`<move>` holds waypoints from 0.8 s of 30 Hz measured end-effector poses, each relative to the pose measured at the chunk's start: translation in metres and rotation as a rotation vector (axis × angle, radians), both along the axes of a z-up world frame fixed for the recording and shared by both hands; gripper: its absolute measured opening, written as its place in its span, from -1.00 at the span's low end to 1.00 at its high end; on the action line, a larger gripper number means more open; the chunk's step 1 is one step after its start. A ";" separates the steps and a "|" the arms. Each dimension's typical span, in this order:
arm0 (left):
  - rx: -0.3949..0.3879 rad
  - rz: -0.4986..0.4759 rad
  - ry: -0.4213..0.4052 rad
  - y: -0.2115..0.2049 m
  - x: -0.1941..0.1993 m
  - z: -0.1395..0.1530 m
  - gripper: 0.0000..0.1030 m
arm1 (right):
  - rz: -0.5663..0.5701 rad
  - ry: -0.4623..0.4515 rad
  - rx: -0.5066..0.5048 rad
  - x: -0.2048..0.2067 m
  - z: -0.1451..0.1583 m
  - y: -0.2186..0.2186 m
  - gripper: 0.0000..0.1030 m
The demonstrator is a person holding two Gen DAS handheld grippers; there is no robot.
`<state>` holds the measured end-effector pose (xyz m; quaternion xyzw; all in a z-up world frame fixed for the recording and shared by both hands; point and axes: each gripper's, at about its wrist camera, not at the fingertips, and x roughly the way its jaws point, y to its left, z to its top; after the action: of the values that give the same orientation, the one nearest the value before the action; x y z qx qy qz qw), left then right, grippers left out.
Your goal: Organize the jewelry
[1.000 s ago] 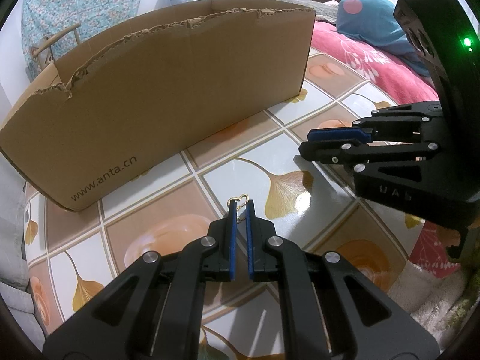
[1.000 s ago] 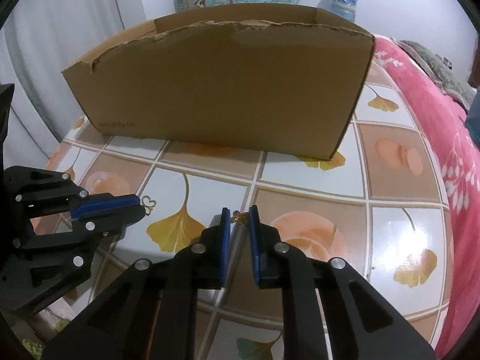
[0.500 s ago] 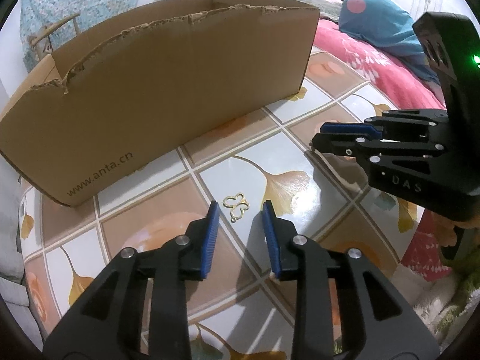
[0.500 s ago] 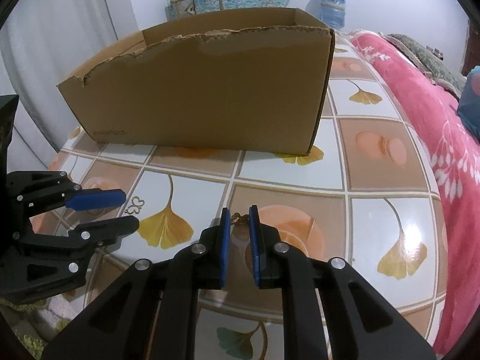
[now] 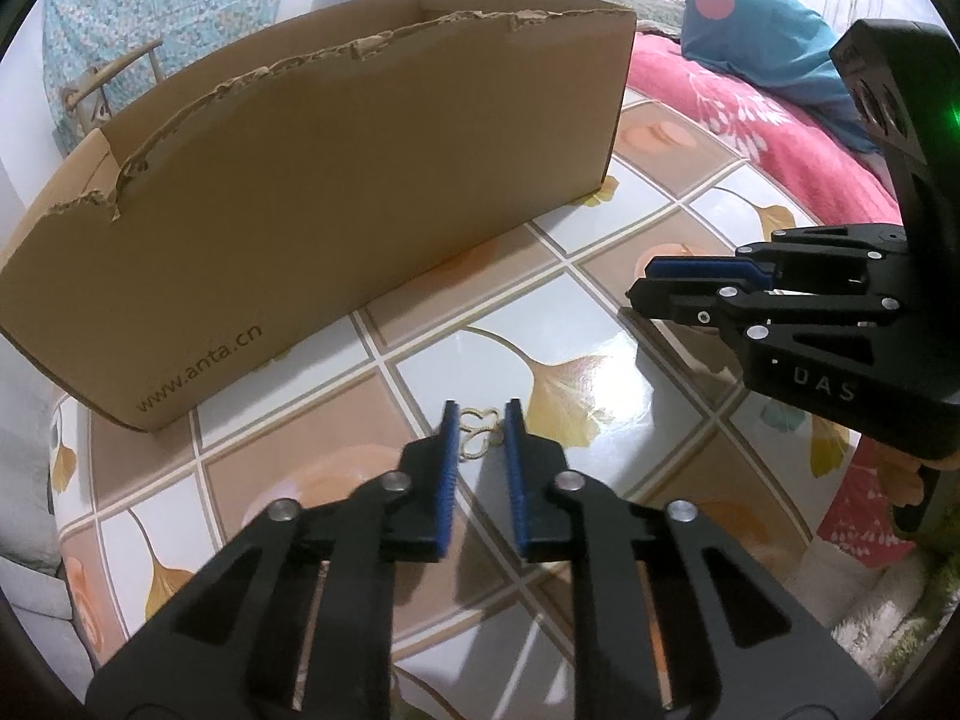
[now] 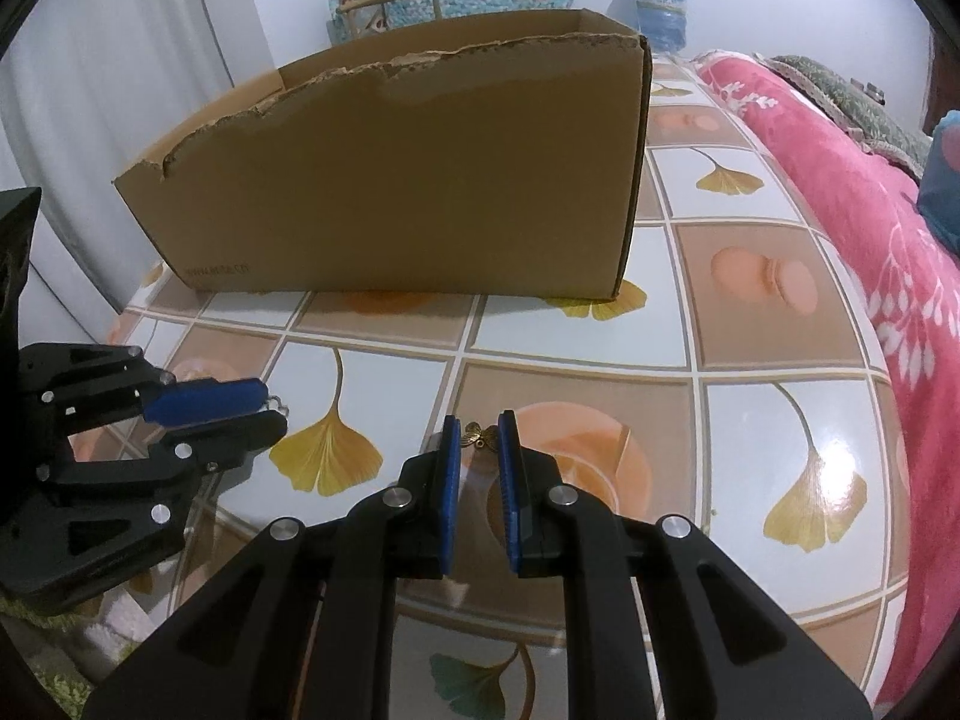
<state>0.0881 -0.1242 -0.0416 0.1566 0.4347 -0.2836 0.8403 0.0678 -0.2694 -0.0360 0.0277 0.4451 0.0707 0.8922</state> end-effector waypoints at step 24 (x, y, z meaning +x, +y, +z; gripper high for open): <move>-0.038 -0.025 -0.061 0.006 -0.014 0.023 -0.78 | 0.000 -0.046 -0.016 -0.007 0.023 0.005 -0.75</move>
<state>0.0737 -0.1184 -0.0187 0.1547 0.4016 -0.2973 0.8523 0.0608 -0.2639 -0.0127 0.0190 0.4252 0.0678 0.9024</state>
